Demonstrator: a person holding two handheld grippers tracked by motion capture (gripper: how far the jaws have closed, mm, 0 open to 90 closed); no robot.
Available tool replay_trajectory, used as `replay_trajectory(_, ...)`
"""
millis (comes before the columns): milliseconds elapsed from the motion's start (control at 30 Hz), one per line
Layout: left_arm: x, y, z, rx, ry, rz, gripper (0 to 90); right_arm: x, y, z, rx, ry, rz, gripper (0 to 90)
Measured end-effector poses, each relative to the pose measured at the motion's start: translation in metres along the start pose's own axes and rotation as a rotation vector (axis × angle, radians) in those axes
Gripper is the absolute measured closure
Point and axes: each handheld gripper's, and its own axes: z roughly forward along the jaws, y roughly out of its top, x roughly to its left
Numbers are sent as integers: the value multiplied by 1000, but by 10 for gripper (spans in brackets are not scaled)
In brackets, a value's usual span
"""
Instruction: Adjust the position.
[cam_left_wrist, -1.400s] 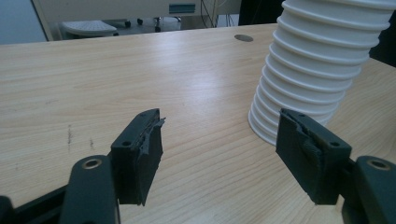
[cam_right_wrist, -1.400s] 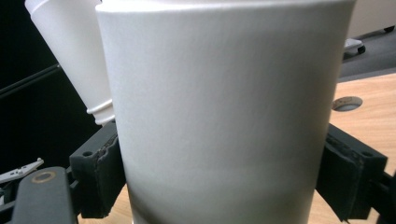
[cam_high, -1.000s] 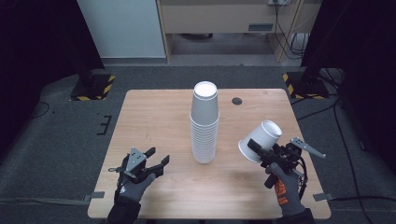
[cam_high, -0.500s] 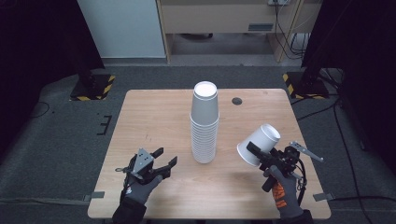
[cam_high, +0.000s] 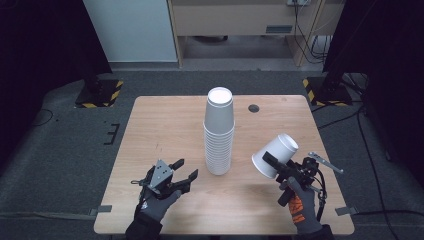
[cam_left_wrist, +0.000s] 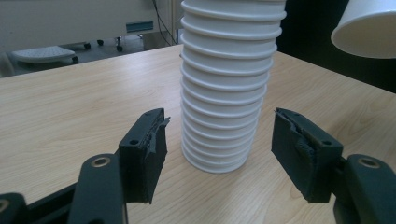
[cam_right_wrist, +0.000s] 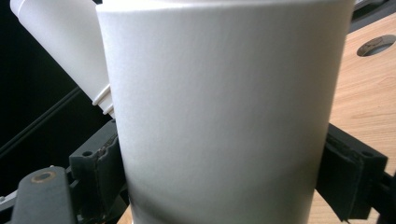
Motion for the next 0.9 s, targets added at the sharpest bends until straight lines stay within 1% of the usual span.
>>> replay_trajectory(100, -4, 1, 1, 0, -6, 9, 353, -1, 1, -1, -6, 1, 9, 154)
replay_trajectory(167, -7, 2, 3, 0, -14, 11, 359, -1, 1, -2, -5, -2, 24, 154)
replay_trajectory(267, -13, 5, 7, 1, -32, 5, 368, -1, 1, -2, -8, -5, 22, 154)
replay_trajectory(333, -17, 6, 10, 4, -42, 12, 376, -1, 1, -2, -10, -2, 27, 154)
replay_trajectory(633, -25, 13, 18, -10, -54, 27, 398, 1, 0, -2, -15, 10, 48, 154)
replay_trajectory(733, -30, 16, 21, -14, -63, 36, 403, 2, -1, -2, -13, 14, 62, 154)
replay_trajectory(900, -39, 20, 28, -18, -75, 45, 403, 1, -1, -3, -21, 14, 63, 155)
